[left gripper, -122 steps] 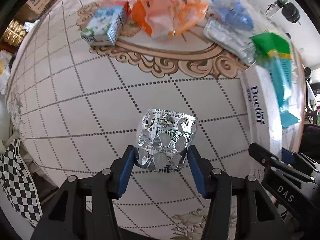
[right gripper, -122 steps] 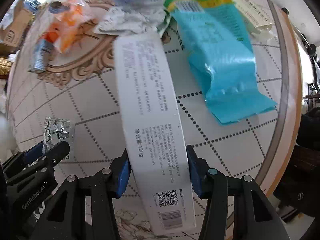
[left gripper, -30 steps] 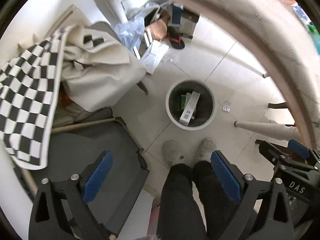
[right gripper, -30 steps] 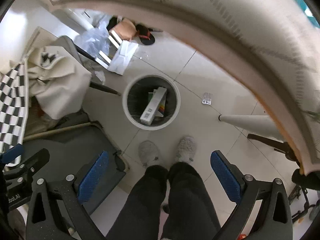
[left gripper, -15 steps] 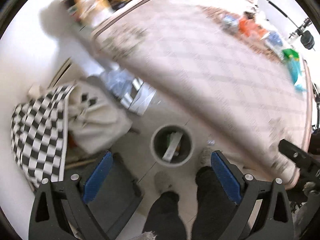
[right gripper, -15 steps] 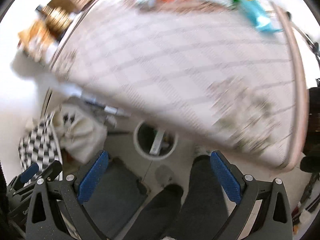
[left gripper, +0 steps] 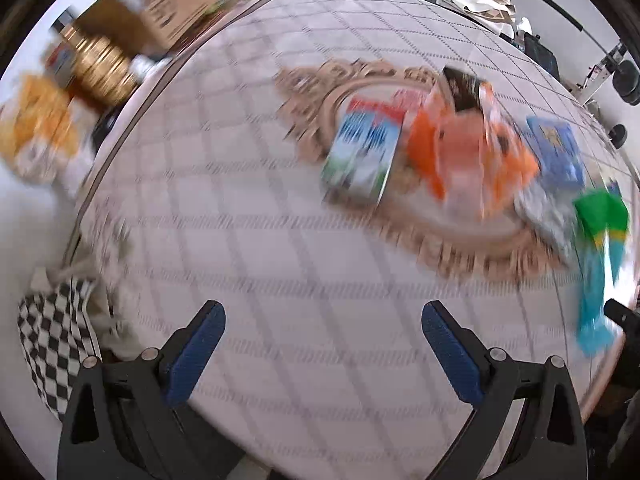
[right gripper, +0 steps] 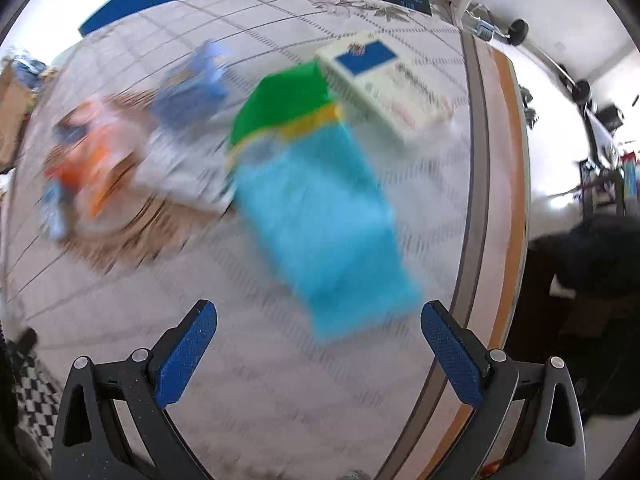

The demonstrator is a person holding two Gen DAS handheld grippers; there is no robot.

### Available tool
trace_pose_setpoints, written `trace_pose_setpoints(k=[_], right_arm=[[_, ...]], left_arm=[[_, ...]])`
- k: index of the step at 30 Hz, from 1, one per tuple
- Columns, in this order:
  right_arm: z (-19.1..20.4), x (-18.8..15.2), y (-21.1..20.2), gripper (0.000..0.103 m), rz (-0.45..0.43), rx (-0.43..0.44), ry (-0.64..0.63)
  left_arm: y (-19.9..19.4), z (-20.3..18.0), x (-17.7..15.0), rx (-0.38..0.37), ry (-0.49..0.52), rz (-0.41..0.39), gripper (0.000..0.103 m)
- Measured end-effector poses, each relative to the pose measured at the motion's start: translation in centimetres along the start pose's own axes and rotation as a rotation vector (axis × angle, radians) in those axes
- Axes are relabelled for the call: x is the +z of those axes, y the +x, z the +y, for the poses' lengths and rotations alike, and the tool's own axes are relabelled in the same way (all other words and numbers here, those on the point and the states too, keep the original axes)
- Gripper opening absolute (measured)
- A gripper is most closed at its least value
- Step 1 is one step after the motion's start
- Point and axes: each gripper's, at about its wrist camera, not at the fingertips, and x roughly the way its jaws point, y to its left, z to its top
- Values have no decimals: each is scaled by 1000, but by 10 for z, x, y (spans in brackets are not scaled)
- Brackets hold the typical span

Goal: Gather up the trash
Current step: 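Grasp the Pure Milk carton with left gripper while right grasps teal-green bag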

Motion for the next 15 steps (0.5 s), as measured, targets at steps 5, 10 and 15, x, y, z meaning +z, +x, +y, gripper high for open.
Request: trace_pose_setpoints(k=[5,10,15], right_arm=[[13,43,37,103,74,43,-109],[18,62,45,100,55,40,-64],[13,81,39,91,64,75,31]], left_arm=[[24,-15,41,15,37,14,101],[47,-12,72,32,79,48,100],[71,-12,96,7,121,90,100]])
